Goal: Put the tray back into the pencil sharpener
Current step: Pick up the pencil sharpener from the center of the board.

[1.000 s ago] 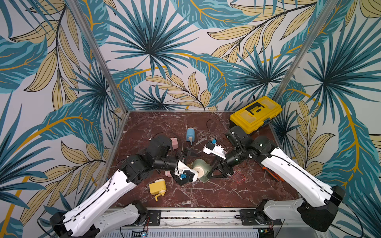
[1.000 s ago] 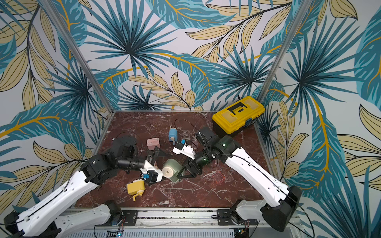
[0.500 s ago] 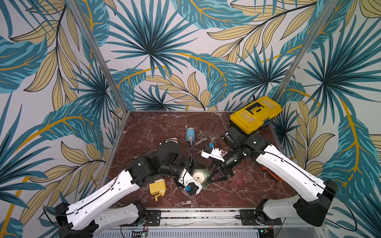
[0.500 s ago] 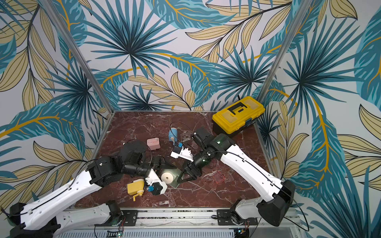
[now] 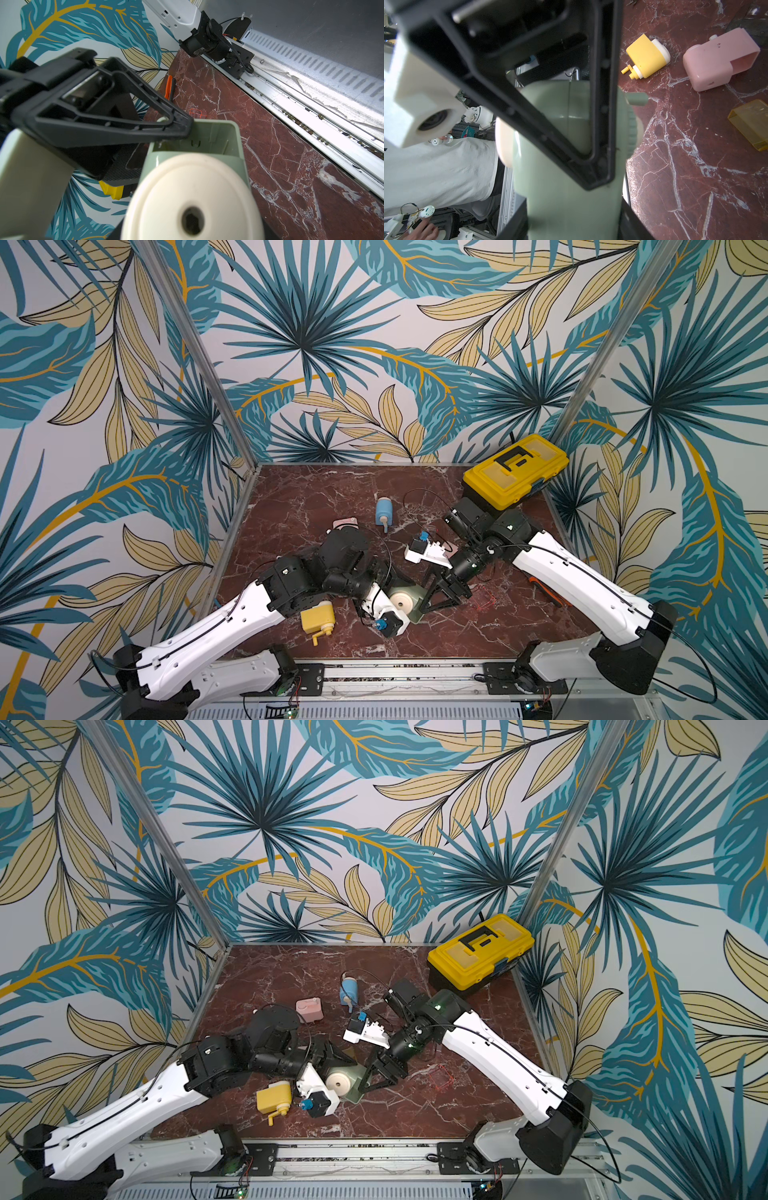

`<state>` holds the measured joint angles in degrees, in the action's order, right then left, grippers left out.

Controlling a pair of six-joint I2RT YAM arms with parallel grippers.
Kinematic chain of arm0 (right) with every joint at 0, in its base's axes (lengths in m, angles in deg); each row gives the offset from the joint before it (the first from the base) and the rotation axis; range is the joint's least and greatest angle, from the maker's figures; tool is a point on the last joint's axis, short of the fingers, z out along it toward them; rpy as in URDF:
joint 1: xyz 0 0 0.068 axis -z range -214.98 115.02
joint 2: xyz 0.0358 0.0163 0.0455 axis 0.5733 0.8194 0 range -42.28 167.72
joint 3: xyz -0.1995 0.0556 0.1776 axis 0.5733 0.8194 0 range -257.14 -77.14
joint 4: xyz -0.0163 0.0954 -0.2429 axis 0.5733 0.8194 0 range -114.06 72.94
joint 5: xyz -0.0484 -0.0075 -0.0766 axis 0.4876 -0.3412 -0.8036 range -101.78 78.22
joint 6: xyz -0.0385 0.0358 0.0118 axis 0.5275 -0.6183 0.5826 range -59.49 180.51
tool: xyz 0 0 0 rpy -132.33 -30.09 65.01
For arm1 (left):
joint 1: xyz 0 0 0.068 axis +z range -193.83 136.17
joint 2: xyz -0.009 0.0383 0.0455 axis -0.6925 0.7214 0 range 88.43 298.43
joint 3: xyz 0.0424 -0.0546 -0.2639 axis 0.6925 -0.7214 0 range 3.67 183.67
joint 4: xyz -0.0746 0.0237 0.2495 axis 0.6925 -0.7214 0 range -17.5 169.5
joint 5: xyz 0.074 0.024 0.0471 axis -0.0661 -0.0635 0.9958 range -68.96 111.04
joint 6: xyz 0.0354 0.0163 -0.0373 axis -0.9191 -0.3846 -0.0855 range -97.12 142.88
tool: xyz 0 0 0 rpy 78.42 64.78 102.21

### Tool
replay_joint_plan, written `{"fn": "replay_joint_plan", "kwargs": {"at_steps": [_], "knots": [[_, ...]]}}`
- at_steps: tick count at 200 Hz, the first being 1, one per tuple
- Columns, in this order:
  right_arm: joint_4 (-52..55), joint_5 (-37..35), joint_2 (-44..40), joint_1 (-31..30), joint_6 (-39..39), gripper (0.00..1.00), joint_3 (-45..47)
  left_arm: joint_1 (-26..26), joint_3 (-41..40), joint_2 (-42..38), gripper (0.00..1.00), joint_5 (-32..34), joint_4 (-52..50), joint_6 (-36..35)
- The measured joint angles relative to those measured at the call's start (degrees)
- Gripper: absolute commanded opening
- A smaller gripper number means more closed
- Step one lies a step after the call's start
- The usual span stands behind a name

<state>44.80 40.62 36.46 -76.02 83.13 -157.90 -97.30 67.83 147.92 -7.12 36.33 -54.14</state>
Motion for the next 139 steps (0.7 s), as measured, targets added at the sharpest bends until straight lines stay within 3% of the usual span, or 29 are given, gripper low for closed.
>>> {"fn": "replay_joint_plan", "kwargs": {"at_steps": [45,84,105,139], "knots": [[-12.6,-1.0,-7.4,-0.1,-4.4,0.84,6.0,-0.2,-1.6,0.0,0.43,-0.2,-1.2,3.5],[-23.6,-6.3,-19.5,-0.1,-12.9,0.88,15.9,-0.3,-4.9,-1.9,0.38,-0.4,-1.7,9.9],[-29.0,-14.2,-26.8,-0.2,-18.7,0.85,22.1,-0.5,-6.3,-2.8,0.33,-0.3,-2.1,16.0],[-32.5,-34.2,-35.4,-0.2,-29.0,0.79,29.6,-1.0,-6.7,-1.0,0.30,1.9,-2.3,31.6]]}}
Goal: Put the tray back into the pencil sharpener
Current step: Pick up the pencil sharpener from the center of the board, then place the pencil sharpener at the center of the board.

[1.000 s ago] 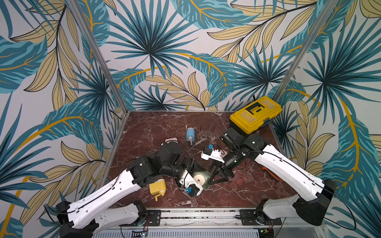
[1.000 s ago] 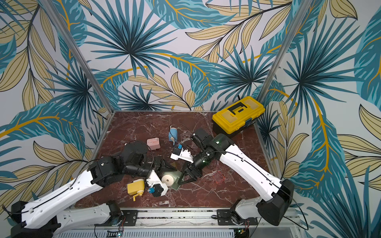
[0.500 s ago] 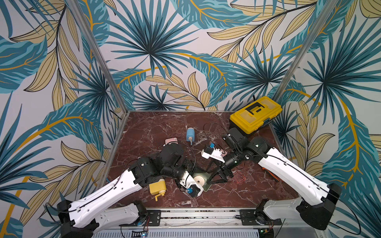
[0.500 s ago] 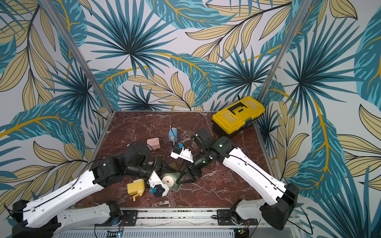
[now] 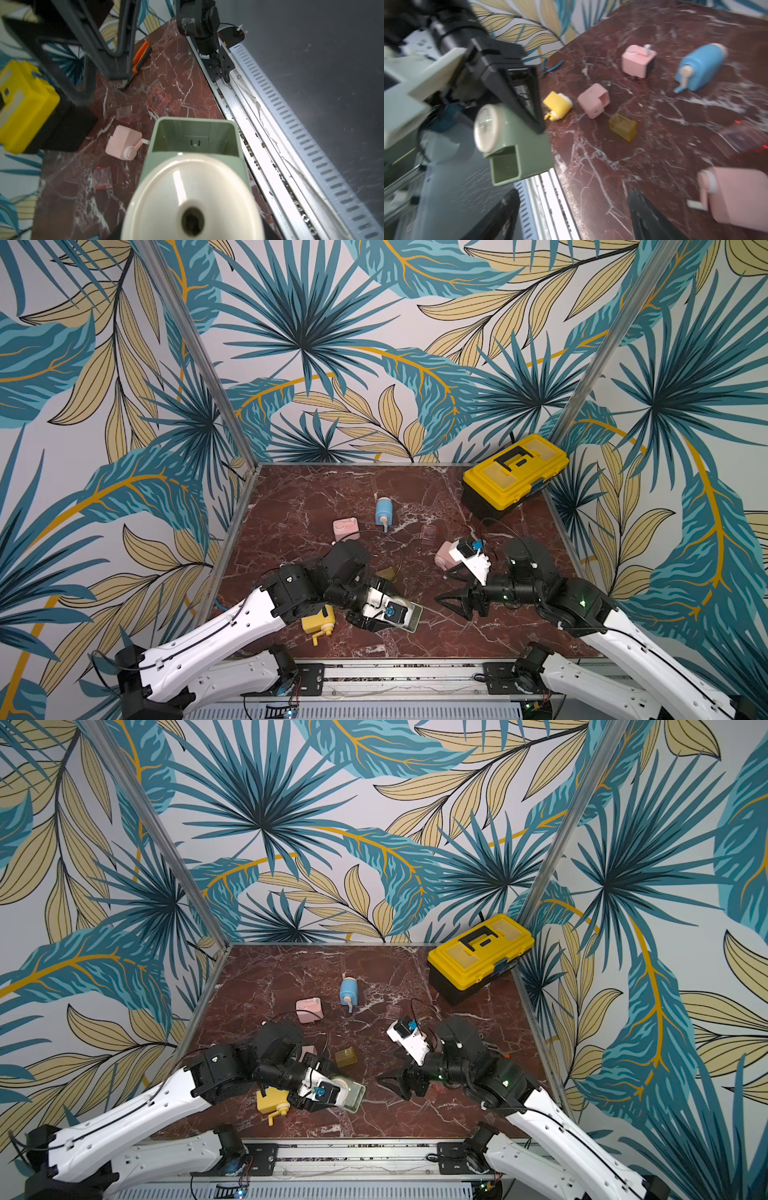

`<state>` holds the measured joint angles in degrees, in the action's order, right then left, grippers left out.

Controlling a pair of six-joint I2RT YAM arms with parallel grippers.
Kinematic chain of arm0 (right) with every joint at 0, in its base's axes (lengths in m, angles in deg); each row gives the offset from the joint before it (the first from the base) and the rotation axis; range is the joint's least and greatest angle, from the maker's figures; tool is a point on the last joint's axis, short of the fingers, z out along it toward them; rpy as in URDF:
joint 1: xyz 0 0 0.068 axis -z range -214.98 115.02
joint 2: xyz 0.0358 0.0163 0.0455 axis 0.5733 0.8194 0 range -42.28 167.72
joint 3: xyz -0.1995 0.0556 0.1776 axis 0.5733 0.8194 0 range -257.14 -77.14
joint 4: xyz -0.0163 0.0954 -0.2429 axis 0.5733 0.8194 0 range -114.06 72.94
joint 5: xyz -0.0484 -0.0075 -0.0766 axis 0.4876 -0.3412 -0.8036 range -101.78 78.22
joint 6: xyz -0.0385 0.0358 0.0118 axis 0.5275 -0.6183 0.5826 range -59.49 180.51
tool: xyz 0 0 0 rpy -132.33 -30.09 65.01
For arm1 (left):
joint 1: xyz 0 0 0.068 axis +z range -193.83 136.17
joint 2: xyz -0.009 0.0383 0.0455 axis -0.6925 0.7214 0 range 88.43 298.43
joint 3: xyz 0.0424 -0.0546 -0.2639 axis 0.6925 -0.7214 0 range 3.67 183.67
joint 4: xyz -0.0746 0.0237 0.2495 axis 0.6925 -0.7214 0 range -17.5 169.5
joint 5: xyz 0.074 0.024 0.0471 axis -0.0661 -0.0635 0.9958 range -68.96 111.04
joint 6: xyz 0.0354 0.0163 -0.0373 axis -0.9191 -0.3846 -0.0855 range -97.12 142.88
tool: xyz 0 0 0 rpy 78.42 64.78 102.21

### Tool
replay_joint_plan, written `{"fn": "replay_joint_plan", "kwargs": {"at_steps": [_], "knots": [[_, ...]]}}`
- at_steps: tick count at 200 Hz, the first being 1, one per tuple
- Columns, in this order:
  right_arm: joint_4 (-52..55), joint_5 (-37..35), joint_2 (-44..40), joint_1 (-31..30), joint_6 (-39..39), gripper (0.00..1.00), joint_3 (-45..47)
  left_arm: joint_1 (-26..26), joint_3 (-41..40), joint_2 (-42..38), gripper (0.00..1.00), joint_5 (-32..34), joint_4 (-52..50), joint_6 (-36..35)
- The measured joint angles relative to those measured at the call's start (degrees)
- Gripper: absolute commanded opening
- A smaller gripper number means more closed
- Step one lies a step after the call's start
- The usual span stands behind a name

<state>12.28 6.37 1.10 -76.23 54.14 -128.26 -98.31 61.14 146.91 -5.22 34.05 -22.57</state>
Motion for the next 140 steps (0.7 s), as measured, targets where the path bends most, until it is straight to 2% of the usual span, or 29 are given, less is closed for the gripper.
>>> {"fn": "replay_joint_plan", "kwargs": {"at_steps": [35,57,76,105,140], "knots": [[-0.7,-17.2,-0.7,0.0,-8.4,0.77,3.5,-2.0,0.0,5.0,0.29,7.8,0.0,20.1],[-0.9,-23.7,-0.1,0.0,-11.9,0.76,4.6,-3.9,-0.1,7.5,0.29,13.9,0.0,32.9],[-1.3,-27.6,0.4,0.0,-14.0,0.76,4.7,-6.5,-0.6,9.0,0.30,19.0,-0.1,41.2],[-1.7,-30.6,1.1,0.0,-15.4,0.76,4.7,-11.2,-0.2,14.4,0.32,25.5,-2.4,48.3],[-1.6,-32.0,1.2,0.0,-15.9,0.75,4.7,-13.2,5.7,25.7,0.34,31.5,-10.4,50.0]]}}
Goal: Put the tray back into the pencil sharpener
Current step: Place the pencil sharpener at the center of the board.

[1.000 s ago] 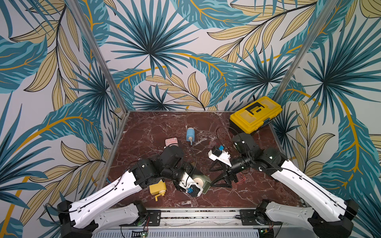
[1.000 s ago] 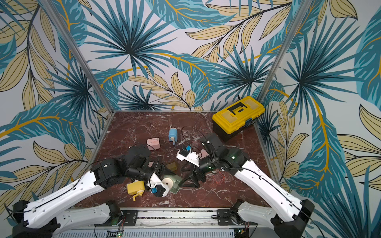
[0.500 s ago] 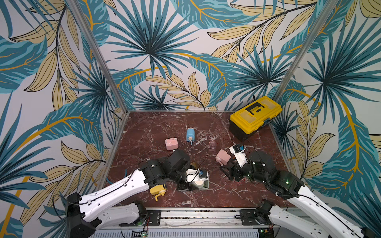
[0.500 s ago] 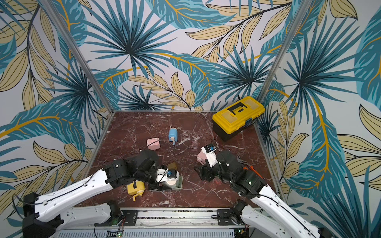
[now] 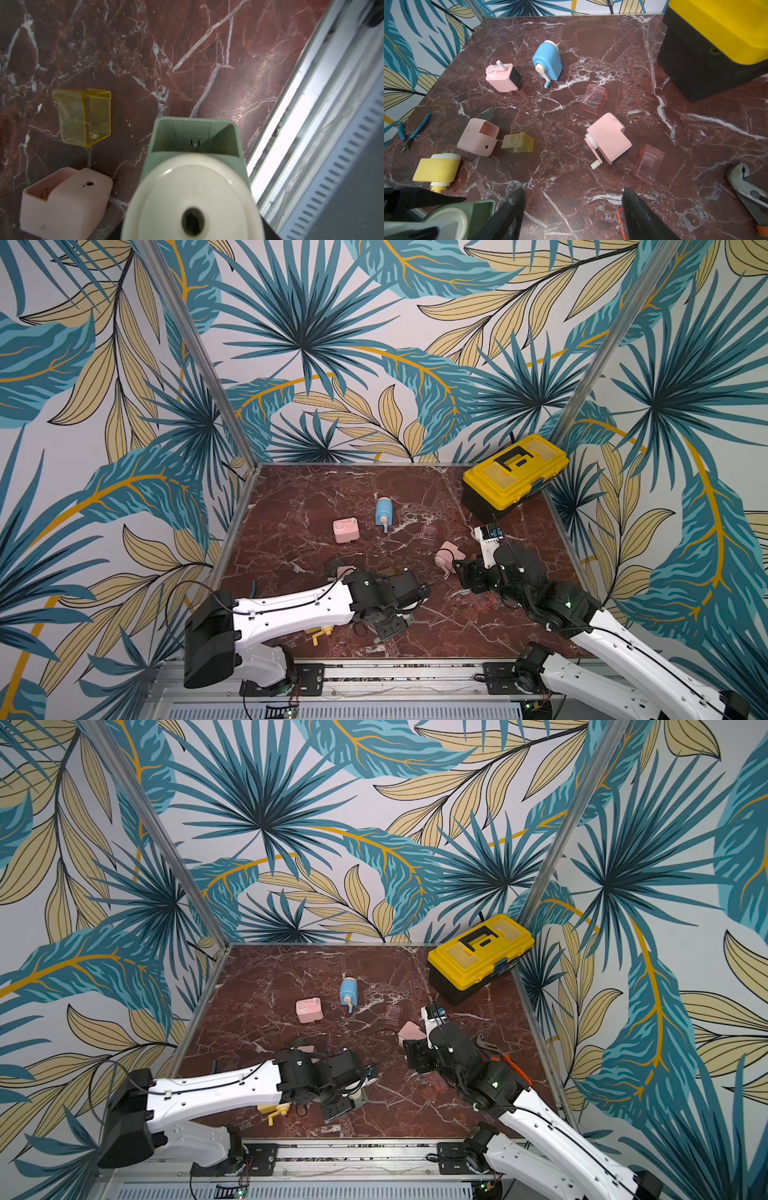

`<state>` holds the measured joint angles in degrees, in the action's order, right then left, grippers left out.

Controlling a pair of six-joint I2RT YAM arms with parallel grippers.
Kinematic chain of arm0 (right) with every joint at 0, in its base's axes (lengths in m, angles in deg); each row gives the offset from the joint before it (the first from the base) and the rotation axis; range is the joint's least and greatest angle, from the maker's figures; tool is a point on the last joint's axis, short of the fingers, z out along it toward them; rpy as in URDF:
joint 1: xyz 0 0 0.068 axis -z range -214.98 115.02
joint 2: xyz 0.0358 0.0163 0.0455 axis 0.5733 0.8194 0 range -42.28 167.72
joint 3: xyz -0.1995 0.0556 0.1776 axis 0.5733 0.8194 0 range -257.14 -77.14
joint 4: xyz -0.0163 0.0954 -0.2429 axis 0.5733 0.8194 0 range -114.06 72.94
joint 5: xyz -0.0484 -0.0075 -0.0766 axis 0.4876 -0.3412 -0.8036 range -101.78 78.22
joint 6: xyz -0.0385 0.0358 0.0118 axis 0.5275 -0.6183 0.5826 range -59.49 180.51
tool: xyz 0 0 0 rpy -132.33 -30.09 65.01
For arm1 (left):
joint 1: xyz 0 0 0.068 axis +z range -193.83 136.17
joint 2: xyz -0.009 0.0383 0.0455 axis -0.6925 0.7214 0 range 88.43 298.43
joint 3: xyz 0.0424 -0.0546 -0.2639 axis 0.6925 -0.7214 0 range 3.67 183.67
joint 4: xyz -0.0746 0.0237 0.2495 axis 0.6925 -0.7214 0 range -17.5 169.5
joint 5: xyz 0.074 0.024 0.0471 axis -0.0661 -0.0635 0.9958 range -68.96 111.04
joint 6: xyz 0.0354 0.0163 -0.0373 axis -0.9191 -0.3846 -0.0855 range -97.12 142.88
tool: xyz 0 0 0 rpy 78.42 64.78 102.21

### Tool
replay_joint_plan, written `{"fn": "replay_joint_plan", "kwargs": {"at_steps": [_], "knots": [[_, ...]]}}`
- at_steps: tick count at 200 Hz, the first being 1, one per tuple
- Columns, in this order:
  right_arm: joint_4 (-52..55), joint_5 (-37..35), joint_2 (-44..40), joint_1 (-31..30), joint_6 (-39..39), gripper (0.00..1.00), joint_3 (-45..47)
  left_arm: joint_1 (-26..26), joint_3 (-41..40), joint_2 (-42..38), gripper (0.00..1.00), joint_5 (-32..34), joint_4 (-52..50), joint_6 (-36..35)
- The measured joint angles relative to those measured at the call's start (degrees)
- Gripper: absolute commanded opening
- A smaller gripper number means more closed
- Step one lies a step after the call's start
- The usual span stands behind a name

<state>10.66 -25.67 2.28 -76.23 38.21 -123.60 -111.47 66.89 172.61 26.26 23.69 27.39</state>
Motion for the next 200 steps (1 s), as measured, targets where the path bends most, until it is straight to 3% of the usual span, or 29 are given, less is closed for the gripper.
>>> {"fn": "replay_joint_plan", "kwargs": {"at_steps": [40,100,200], "knots": [[1.2,-1.3,-2.3,0.0,-0.4,0.75,0.2,0.1,7.6,8.5,0.36,2.9,-8.4,-1.5],[2.4,-1.5,-5.3,0.0,-1.1,0.73,1.1,1.0,16.7,16.5,0.38,1.2,-16.7,-5.5],[6.5,-3.1,-8.3,0.0,-1.3,0.72,1.1,4.5,17.9,23.8,0.42,1.4,-20.2,-10.7]]}}
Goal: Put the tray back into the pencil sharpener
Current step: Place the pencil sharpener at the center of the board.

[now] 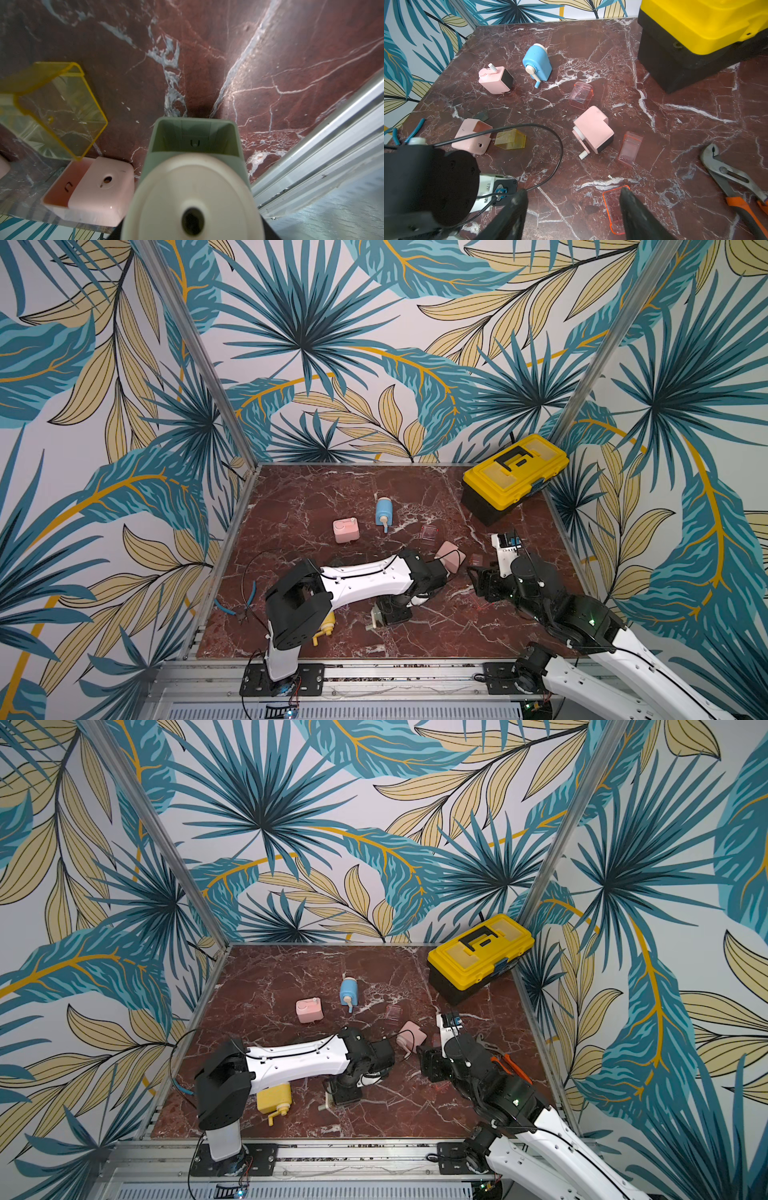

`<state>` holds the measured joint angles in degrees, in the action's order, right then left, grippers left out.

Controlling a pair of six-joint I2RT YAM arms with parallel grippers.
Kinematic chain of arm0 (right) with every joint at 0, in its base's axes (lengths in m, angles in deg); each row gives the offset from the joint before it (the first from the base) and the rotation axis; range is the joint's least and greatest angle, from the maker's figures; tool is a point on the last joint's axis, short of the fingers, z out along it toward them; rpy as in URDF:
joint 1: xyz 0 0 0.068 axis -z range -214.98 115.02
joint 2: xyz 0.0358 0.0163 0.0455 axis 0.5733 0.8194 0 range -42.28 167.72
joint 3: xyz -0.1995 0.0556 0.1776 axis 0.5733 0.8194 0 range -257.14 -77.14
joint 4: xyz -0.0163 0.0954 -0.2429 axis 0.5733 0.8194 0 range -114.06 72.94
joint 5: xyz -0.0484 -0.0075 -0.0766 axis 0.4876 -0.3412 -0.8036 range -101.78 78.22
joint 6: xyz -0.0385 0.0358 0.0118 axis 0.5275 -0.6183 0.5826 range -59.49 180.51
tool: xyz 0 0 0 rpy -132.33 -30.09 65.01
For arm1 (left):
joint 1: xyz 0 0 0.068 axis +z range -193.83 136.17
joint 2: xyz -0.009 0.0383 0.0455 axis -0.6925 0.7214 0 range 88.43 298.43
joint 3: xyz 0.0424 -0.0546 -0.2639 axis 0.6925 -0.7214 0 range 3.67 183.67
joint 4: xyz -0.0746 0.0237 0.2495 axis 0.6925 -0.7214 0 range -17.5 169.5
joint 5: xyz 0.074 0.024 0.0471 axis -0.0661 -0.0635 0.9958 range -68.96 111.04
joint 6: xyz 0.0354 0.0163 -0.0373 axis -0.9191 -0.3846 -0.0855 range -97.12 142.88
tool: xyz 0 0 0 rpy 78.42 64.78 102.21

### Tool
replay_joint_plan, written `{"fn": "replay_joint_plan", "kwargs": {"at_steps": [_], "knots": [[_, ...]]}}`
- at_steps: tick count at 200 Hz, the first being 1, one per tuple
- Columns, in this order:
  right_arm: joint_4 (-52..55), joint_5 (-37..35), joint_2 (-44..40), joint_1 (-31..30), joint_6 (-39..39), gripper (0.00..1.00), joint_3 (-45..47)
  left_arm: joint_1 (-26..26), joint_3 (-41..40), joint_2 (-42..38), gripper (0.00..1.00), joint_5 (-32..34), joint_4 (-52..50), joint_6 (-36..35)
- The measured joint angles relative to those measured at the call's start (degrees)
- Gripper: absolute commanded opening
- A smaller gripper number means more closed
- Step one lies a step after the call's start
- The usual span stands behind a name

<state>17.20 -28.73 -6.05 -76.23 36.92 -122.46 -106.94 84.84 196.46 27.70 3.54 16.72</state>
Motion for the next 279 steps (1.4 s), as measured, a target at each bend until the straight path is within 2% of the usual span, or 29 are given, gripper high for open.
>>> {"fn": "replay_joint_plan", "kwargs": {"at_steps": [32,69,100,117,145,186,211,242,262,279], "knots": [[1.0,-0.9,-0.7,0.0,0.0,0.71,0.0,0.6,0.0,1.4,0.49,0.8,0.0,-1.1],[1.1,-1.1,-0.7,0.0,0.1,0.71,0.0,1.1,0.9,2.6,0.67,1.1,-0.1,-2.1],[1.1,-1.1,-0.7,0.0,0.4,0.72,0.0,1.4,0.9,3.0,0.77,1.2,-0.2,-2.8],[1.1,-1.0,-0.6,0.0,0.5,0.72,0.0,1.4,0.9,3.0,0.88,1.3,-0.2,-3.4],[1.0,-1.0,-0.6,0.0,0.8,0.72,0.2,1.5,1.9,3.0,0.93,1.2,-0.3,-3.4],[1.0,-1.0,-0.6,0.0,1.4,0.72,0.2,1.6,2.5,2.3,0.94,0.0,-0.2,-3.5],[1.0,-1.1,-0.6,0.0,1.4,0.72,0.3,1.0,2.8,-2.8,0.95,1.8,1.4,-3.4],[0.5,-1.9,-0.6,0.0,1.3,0.72,0.8,-0.2,5.5,-14.0,0.94,8.6,5.5,-1.0],[-0.1,-2.4,-0.2,0.0,1.2,0.72,1.1,0.5,5.3,-20.7,0.95,14.2,10.5,3.2],[-0.9,-2.9,1.3,0.0,1.0,0.72,1.2,3.5,3.6,-25.7,0.94,18.1,15.3,10.0]]}}
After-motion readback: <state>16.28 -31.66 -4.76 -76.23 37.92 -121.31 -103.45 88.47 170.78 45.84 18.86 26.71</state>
